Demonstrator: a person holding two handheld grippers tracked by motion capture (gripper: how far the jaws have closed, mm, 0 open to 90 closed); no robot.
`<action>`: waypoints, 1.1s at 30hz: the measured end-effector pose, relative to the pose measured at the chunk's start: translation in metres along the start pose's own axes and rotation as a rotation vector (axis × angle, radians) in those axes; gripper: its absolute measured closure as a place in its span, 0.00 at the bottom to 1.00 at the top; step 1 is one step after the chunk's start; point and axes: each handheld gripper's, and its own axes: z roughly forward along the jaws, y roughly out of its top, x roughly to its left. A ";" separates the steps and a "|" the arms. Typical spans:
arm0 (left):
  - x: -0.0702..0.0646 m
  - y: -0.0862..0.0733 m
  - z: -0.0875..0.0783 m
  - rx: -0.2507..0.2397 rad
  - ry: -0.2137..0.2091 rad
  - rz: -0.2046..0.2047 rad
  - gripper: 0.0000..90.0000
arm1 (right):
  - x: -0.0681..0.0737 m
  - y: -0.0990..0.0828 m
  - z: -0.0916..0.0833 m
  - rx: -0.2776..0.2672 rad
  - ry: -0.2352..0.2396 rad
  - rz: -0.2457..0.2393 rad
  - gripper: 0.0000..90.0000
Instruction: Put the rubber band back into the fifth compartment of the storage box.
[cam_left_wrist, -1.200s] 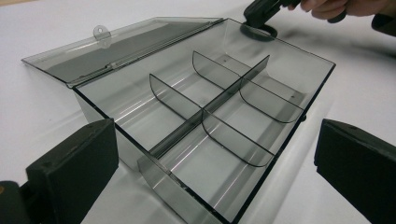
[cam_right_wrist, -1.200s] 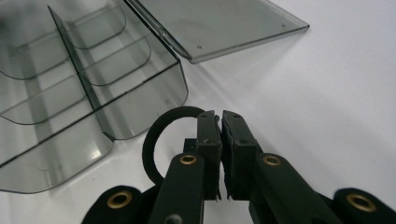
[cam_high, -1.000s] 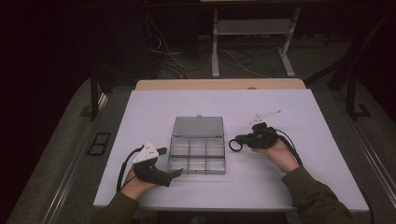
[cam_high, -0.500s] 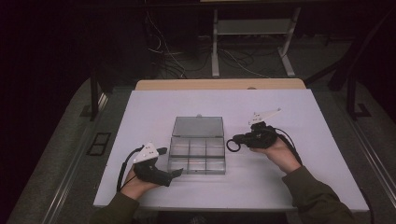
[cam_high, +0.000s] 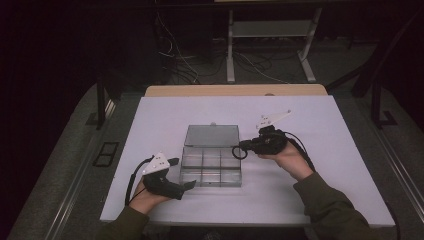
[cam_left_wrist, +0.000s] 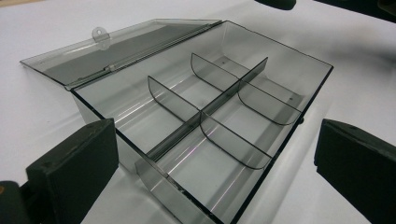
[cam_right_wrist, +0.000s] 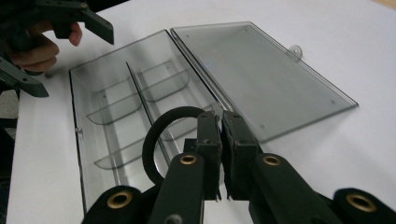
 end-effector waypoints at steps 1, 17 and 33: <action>0.000 0.000 0.000 0.001 0.000 0.001 0.00 | 0.001 0.002 0.001 -0.003 0.002 -0.004 0.95; 0.000 0.000 -0.001 -0.008 0.000 -0.004 0.00 | 0.017 0.019 0.029 0.011 0.052 -0.054 0.95; 0.001 0.000 0.000 -0.004 0.001 0.000 0.00 | 0.036 0.017 0.054 0.071 0.086 -0.071 0.95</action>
